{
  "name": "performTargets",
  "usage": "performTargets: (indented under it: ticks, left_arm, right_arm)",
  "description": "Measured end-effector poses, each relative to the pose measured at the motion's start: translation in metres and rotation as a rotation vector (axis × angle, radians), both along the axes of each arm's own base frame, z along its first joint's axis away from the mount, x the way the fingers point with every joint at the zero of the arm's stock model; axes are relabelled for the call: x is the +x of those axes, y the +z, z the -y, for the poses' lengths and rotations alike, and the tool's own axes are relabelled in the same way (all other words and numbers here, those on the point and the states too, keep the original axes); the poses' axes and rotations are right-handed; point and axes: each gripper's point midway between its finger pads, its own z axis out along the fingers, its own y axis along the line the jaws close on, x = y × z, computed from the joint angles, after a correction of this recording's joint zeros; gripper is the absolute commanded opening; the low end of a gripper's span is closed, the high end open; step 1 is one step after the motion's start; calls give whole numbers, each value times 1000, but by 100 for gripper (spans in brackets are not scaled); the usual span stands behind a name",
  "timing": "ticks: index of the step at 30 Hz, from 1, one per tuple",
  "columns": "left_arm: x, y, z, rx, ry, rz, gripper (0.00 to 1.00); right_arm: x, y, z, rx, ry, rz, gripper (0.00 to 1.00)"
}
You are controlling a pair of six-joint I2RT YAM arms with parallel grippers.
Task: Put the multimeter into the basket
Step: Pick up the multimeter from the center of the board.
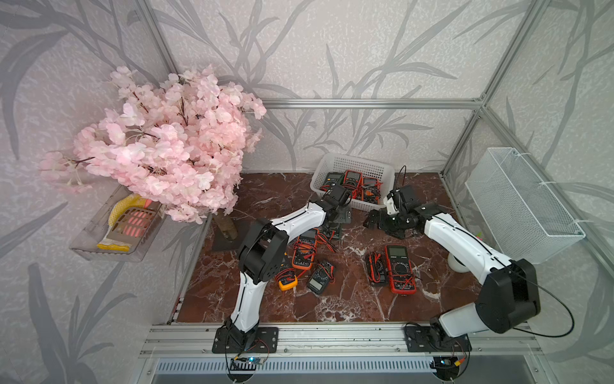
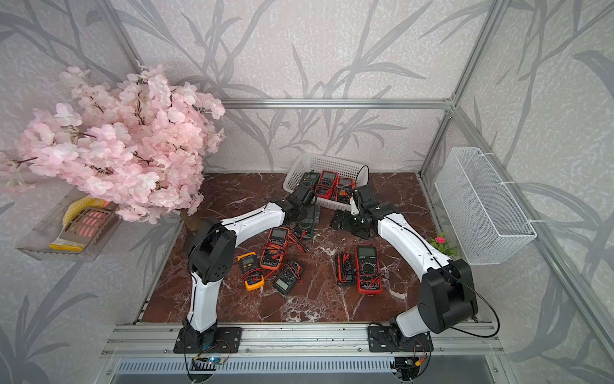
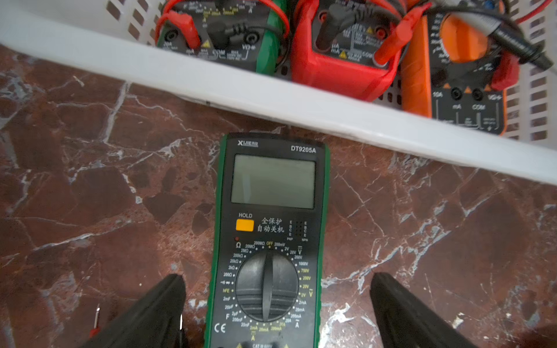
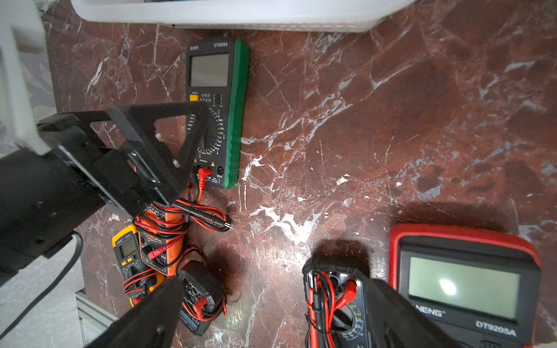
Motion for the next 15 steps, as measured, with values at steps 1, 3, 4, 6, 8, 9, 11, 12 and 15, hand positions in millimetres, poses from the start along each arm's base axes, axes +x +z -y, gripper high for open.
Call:
performTargets:
  ticks: [1,3,4,6,8,9,11,12,15]
  left_arm:
    - [0,-4,0,6,-2,-6,100]
    - [-1,-10,-1,14,-4,-16,100]
    - [-1,-12,-1,17,-4,-19,100]
    - [-2,-15,-1,21,-6,-24,100]
    - [-2,-18,-1,26,-8,-29,100]
    - [-2,-20,-1,29,-9,-32,100]
    - [-3,-24,-1,35,-11,-39,100]
    - [-3,-27,-2,37,-12,-44,100]
    - [-6,-35,-3,47,-14,-60,100]
  right_arm:
    - [0,0,1,-3,-1,1,99]
    - [0,-1,1,-6,-3,-1,99]
    - [0,-2,1,-7,-3,-2,99]
    - [0,-3,2,-12,-5,-6,99]
    - [1,-4,2,-15,-7,-7,99]
    - [1,-4,2,-16,-7,-8,99]
    - [1,-5,2,-17,-7,-10,99]
    - [1,-6,2,-18,-7,-12,99]
    - [1,-6,2,-18,-7,-12,99]
